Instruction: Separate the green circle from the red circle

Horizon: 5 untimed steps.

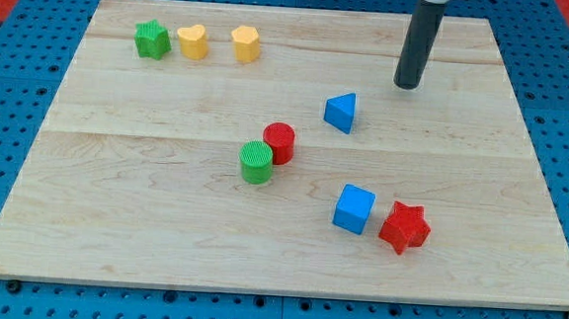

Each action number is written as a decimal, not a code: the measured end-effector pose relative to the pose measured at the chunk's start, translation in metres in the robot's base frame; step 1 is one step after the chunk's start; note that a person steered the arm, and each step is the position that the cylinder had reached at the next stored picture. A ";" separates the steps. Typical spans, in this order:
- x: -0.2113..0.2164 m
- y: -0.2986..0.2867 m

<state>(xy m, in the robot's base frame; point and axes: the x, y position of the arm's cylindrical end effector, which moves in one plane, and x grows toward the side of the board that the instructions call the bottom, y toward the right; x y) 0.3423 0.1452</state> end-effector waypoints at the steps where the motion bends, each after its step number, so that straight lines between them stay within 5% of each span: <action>1: 0.020 -0.012; 5: 0.108 -0.071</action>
<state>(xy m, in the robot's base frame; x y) 0.4503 0.0737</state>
